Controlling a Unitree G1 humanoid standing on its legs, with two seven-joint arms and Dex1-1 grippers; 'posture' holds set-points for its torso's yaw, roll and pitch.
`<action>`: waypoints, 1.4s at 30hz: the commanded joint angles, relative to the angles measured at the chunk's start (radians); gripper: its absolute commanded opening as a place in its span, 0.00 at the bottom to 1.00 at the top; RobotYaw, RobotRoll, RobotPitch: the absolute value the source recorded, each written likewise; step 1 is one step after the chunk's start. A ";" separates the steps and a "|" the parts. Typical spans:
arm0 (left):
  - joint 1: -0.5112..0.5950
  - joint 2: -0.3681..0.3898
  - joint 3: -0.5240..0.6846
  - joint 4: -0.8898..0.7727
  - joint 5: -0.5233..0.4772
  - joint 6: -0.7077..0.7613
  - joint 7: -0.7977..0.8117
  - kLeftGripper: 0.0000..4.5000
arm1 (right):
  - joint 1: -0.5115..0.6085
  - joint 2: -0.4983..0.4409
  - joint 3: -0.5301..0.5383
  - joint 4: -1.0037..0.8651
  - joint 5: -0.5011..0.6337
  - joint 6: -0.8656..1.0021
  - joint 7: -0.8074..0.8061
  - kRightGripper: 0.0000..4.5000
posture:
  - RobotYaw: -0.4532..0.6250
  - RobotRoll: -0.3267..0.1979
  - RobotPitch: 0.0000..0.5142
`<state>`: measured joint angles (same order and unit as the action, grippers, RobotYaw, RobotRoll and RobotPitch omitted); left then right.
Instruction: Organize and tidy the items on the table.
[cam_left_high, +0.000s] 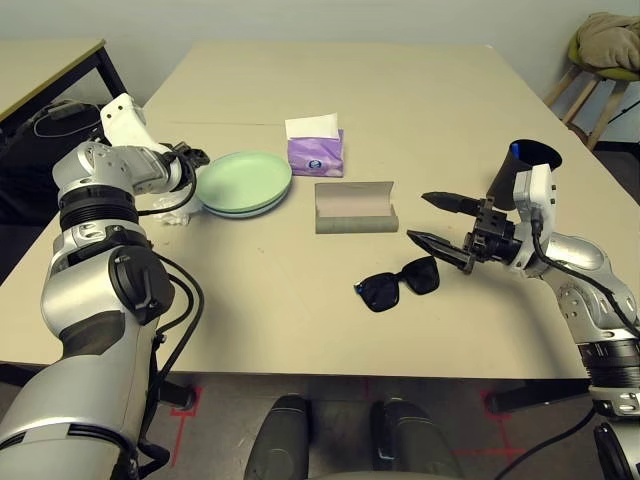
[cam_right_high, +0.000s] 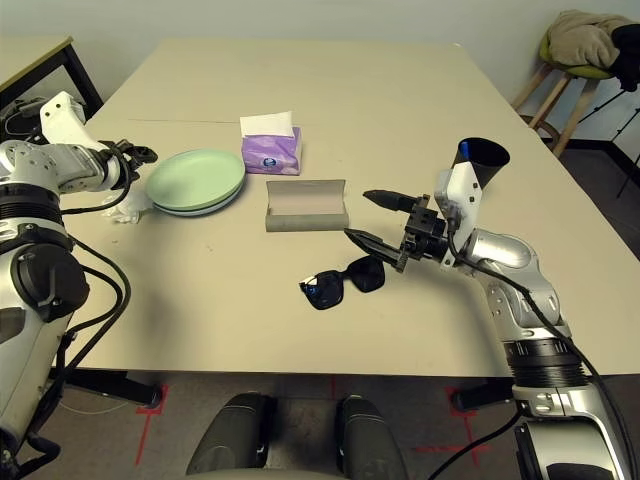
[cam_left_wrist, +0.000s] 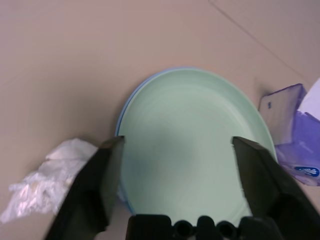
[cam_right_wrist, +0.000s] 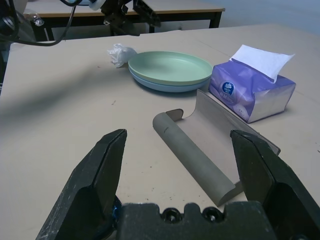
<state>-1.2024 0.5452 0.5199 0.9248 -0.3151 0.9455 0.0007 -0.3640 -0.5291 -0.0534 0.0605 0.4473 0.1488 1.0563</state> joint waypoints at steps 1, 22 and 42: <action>0.042 -0.011 -0.053 -0.096 0.001 -0.081 -0.070 0.99 | 0.010 -0.004 -0.008 0.014 0.000 -0.015 0.009 1.00 | 0.59 0.62 0.14; 0.421 0.268 -0.452 -0.362 0.187 -0.242 -0.601 0.99 | 0.011 -0.005 -0.002 0.038 -0.003 -0.038 0.029 1.00 | 0.59 0.62 0.13; 0.472 0.305 -0.571 -0.263 0.314 -0.409 -0.761 0.99 | 0.009 -0.021 -0.007 0.001 0.007 0.057 -0.005 1.00 | 0.59 0.62 0.14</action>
<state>-0.7274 0.8389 -0.0296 0.6372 -0.0303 0.5672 -0.7551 -0.3596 -0.5425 -0.0532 0.0799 0.4482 0.1971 1.0532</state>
